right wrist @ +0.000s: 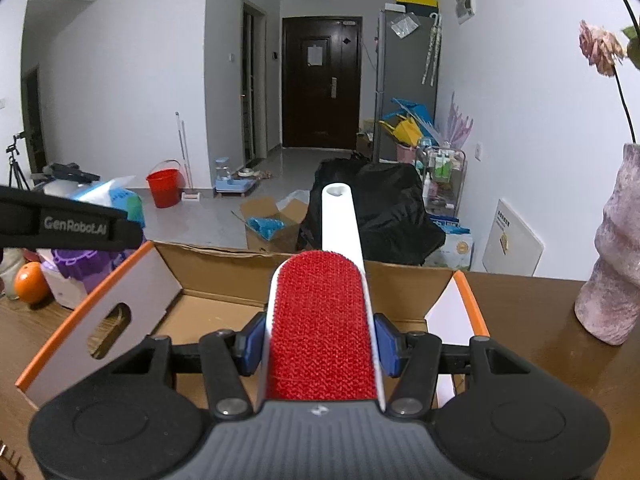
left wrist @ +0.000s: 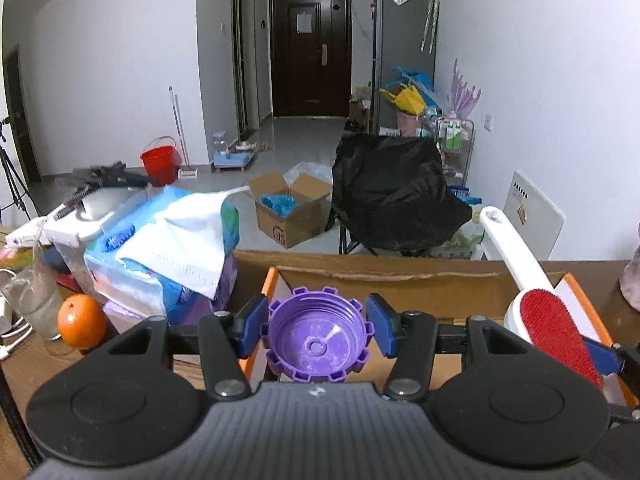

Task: Organize rigid objects
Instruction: 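Carry the purple cap and the lint roller over the red cardboard box with both tools, then open the left tool to drop the purple cap into the box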

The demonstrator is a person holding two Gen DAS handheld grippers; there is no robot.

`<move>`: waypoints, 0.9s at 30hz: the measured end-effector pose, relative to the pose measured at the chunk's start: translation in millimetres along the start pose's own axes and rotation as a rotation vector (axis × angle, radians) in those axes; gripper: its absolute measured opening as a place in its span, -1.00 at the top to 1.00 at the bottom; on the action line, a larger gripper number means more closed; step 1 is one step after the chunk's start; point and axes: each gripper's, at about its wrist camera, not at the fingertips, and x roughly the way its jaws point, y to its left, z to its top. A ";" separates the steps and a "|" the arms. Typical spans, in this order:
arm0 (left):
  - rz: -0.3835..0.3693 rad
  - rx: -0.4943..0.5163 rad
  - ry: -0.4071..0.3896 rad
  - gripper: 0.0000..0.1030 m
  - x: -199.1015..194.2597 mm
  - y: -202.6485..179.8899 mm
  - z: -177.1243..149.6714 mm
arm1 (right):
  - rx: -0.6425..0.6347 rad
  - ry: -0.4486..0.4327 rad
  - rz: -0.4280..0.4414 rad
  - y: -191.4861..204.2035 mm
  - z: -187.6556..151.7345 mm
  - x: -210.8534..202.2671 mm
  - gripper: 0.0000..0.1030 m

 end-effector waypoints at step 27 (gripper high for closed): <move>-0.013 0.032 -0.044 -1.00 -26.9 10.7 -17.0 | -0.013 0.016 -0.034 -10.3 -14.1 -19.1 -1.00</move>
